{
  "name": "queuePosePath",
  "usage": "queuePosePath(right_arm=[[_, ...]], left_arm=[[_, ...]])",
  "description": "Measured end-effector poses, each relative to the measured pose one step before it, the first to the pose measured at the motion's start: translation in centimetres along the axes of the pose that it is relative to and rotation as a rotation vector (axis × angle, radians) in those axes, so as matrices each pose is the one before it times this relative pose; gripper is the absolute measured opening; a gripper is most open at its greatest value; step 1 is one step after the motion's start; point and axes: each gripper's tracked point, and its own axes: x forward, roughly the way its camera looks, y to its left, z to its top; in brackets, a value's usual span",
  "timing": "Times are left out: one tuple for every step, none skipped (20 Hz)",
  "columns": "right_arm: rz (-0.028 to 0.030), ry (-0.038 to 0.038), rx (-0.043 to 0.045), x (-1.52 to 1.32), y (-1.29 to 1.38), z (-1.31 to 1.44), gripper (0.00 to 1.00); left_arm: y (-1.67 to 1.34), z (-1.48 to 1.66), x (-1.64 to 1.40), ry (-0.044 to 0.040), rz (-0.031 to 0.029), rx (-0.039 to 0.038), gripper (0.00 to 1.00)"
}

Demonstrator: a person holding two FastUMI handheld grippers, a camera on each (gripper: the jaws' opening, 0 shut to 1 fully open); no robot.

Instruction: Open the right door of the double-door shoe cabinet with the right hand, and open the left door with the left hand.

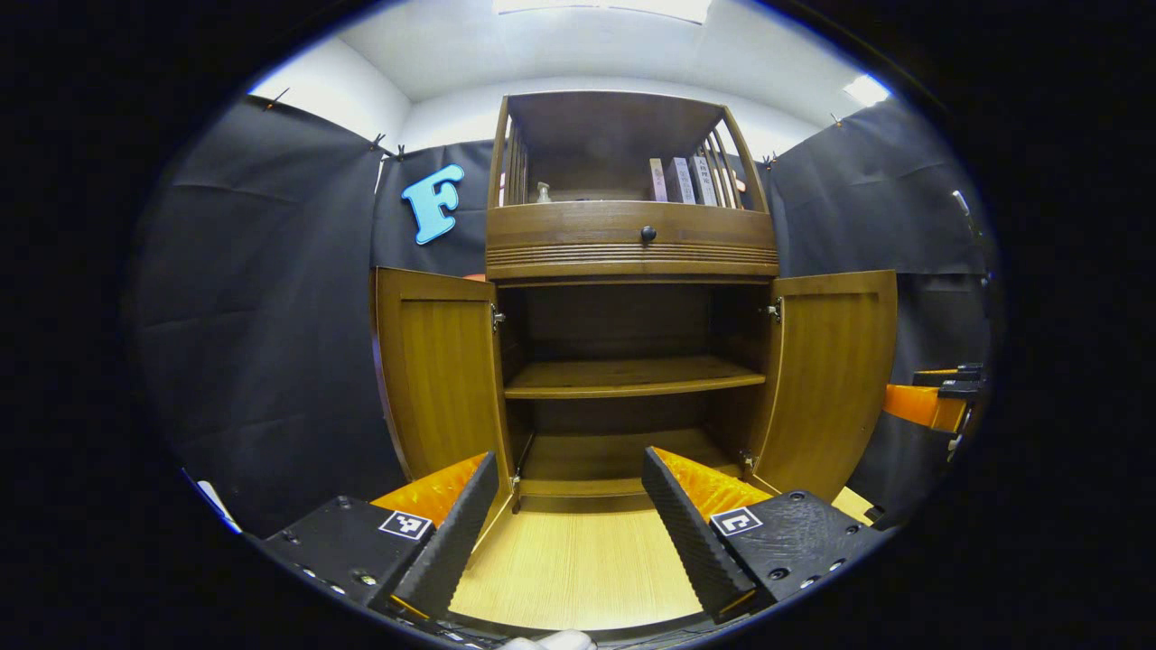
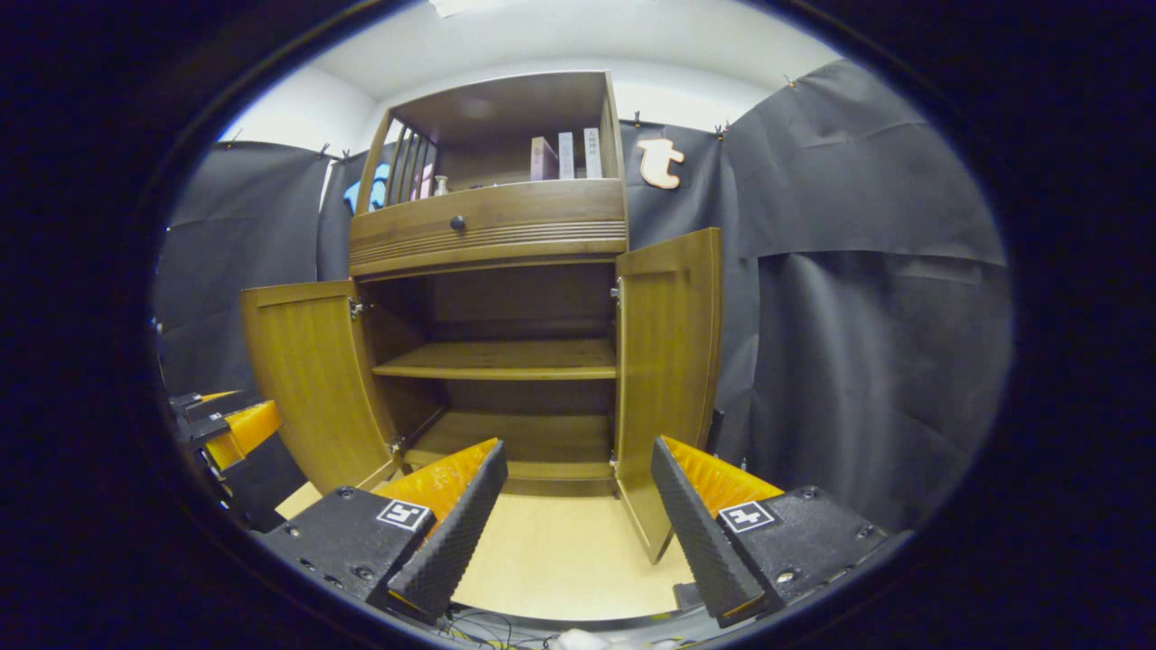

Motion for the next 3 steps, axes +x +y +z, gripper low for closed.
queuePosePath(right_arm=[[0.00363,0.00210,-0.00148,0.000,0.045,-0.099,1.00],[0.00448,0.00114,-0.00110,0.082,0.066,0.003,1.00],[0.00228,0.00103,-0.00147,0.003,0.003,-0.008,1.00]], left_arm=[[-0.005,0.033,-0.008,0.00030,0.00137,0.00275,0.96],[-0.081,-0.001,-0.056,0.00001,0.00047,0.00074,0.96],[-0.088,-0.094,-0.120,0.00068,-0.00002,0.00012,0.96]])
